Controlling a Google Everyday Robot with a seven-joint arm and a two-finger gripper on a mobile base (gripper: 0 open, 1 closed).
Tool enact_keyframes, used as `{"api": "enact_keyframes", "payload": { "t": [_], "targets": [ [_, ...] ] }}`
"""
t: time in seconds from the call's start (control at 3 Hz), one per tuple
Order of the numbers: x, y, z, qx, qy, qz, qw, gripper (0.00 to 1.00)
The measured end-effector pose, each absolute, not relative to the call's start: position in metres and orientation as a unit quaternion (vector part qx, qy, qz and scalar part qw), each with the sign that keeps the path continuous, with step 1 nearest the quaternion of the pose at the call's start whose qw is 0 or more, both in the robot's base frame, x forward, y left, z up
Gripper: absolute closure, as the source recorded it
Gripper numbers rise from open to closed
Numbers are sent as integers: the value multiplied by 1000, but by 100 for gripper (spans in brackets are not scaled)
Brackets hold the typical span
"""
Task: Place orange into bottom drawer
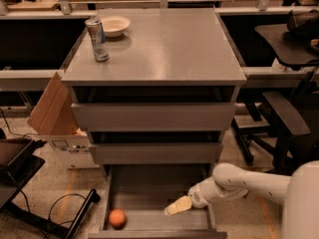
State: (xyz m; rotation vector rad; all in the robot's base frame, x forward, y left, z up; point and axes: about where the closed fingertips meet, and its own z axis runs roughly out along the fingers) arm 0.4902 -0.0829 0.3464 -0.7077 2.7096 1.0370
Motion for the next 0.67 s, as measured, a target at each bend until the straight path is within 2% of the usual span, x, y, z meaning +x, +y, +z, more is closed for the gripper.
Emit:
{"api": "enact_keyframes", "payload": {
  "t": [0.67],
  "targets": [
    [439, -128, 435, -290, 888, 333, 126, 0]
  ]
}}
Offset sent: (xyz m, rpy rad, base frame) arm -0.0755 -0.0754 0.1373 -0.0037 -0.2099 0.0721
